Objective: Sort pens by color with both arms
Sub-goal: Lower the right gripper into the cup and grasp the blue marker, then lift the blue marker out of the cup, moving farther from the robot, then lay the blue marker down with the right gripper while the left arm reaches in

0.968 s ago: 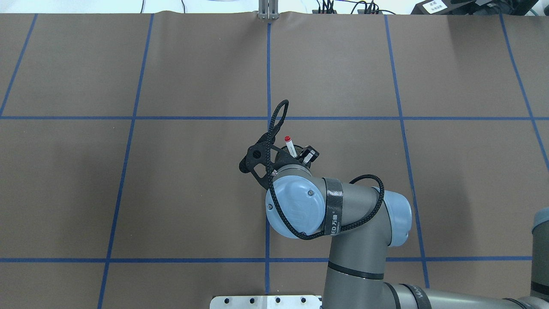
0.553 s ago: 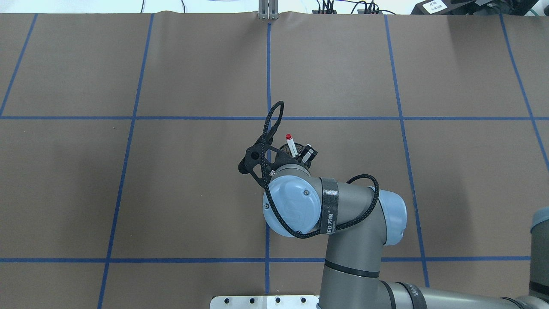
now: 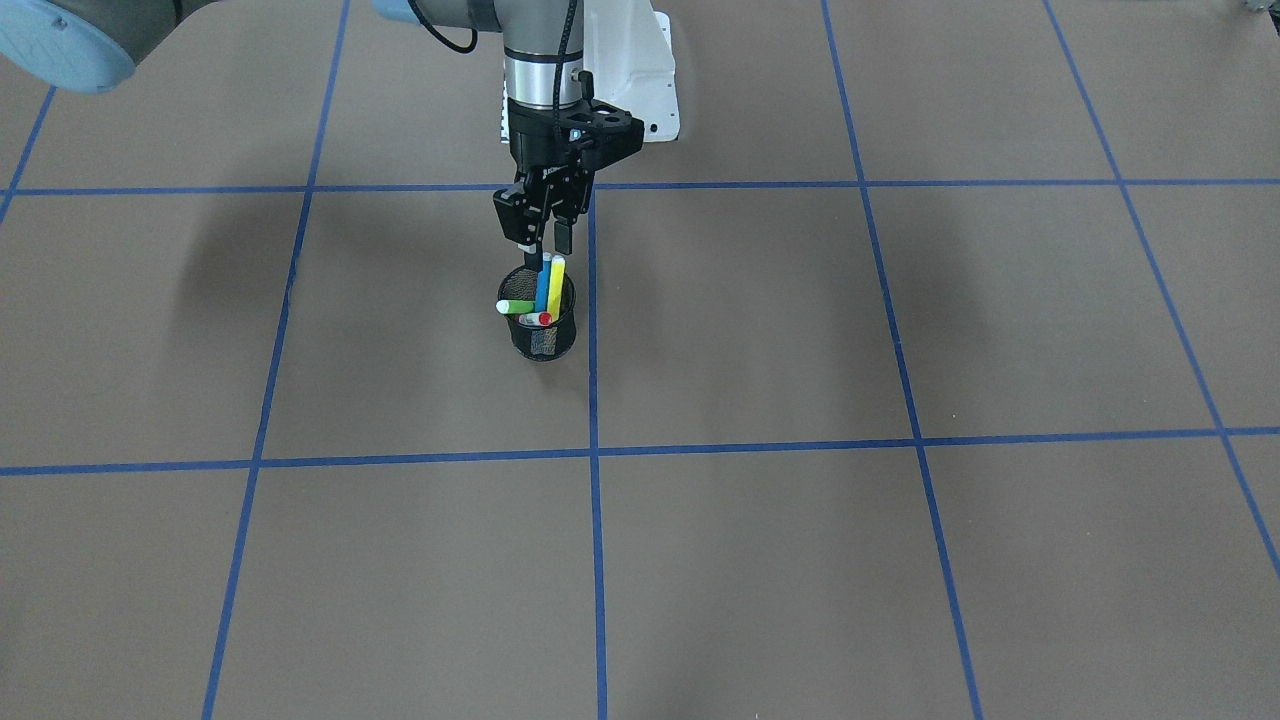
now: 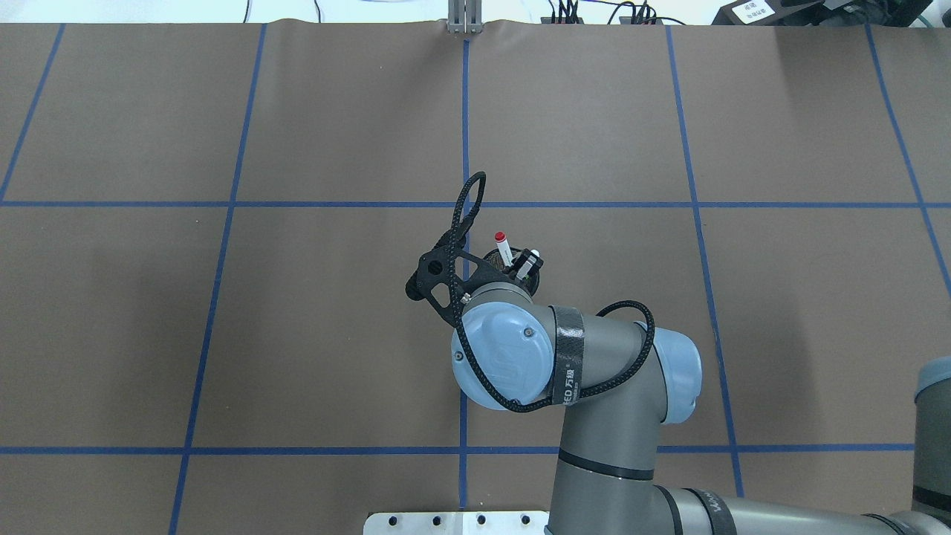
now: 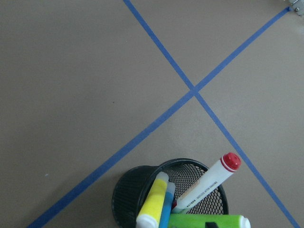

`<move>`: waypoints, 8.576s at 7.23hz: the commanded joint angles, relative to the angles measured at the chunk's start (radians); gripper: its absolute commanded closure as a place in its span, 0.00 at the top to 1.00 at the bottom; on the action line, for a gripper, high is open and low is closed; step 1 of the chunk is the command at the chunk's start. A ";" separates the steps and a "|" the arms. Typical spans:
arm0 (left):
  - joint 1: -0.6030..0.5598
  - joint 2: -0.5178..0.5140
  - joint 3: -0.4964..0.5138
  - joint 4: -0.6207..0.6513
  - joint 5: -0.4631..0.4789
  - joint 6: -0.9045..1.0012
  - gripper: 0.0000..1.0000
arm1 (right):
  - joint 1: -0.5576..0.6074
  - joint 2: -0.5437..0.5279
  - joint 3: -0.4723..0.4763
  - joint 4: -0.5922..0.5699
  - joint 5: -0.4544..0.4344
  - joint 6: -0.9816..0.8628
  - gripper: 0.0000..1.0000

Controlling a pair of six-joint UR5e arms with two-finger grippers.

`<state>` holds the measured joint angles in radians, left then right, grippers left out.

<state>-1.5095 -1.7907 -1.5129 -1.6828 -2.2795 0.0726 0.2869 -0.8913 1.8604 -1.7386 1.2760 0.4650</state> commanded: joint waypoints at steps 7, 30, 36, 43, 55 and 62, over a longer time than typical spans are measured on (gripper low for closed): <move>0.000 -0.004 0.000 -0.002 -0.002 -0.034 1.00 | -0.011 -0.011 -0.012 0.001 -0.003 -0.002 0.50; 0.000 -0.002 0.002 -0.002 -0.002 -0.036 1.00 | 0.003 -0.006 0.022 0.017 -0.004 0.014 0.07; 0.000 0.004 -0.006 -0.002 -0.002 -0.037 1.00 | 0.035 -0.044 0.155 0.005 0.031 0.035 0.00; 0.000 0.004 -0.007 -0.002 -0.002 -0.037 1.00 | 0.115 -0.067 0.185 0.273 0.045 0.279 0.00; 0.000 0.001 -0.044 -0.002 -0.002 -0.093 1.00 | 0.287 0.000 -0.515 0.778 -0.256 0.478 0.00; 0.000 -0.001 -0.036 -0.002 -0.002 -0.097 1.00 | 0.282 0.032 -0.630 0.956 -0.216 0.475 0.00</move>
<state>-1.5095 -1.7910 -1.5502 -1.6843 -2.2810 -0.0238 0.5707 -0.8621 1.2320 -0.7864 1.0561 0.9405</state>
